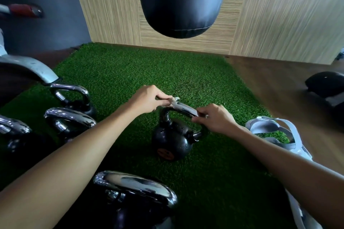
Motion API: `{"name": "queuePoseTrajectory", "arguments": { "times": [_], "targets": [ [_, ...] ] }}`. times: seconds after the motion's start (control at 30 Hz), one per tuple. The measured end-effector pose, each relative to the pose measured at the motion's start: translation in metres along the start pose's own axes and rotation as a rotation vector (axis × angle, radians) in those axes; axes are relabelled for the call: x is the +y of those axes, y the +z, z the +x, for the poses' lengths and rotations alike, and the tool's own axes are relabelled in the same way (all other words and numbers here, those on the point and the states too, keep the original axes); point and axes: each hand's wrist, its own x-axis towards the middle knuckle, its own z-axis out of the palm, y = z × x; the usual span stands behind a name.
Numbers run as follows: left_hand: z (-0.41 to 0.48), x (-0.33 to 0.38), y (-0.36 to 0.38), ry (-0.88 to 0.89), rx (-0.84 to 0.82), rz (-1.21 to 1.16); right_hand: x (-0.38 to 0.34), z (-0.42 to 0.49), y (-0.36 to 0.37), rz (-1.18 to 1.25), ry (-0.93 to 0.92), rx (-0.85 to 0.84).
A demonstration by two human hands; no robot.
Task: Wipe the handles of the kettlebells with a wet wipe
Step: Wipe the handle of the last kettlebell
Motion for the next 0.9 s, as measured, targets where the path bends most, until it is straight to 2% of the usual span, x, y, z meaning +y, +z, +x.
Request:
{"name": "queuePoseTrajectory", "arguments": {
  "times": [0.07, 0.2, 0.33, 0.4, 0.5, 0.57, 0.77, 0.9],
  "targets": [
    [0.002, -0.011, 0.004, -0.123, 0.005, -0.149, -0.003, -0.004, -0.004, 0.005, 0.009, -0.004],
    [0.0, -0.015, 0.014, -0.083, 0.02, -0.266, -0.009, -0.005, -0.006, 0.014, 0.013, -0.02],
    [-0.009, -0.048, 0.028, -0.229, 0.003, -0.49, -0.009, -0.007, -0.003, 0.006, 0.003, -0.03],
    [-0.015, -0.054, 0.031, -0.199, -0.018, -0.573, -0.007, -0.006, -0.003, 0.013, 0.012, -0.027],
    [-0.02, -0.048, 0.027, -0.086, 0.009, -0.53, -0.003, -0.005, -0.003, 0.045, 0.022, -0.033],
    [-0.017, -0.047, 0.028, -0.071, 0.028, -0.512, -0.004, -0.008, -0.006, 0.057, 0.021, -0.024],
    [-0.022, -0.059, 0.051, -0.224, -0.065, -0.516, -0.009, -0.015, -0.014, 0.115, 0.024, -0.016],
    [-0.017, -0.056, 0.06, -0.26, 0.022, -0.423, -0.01, -0.013, -0.012, 0.13, 0.071, -0.007]
  ]
}}
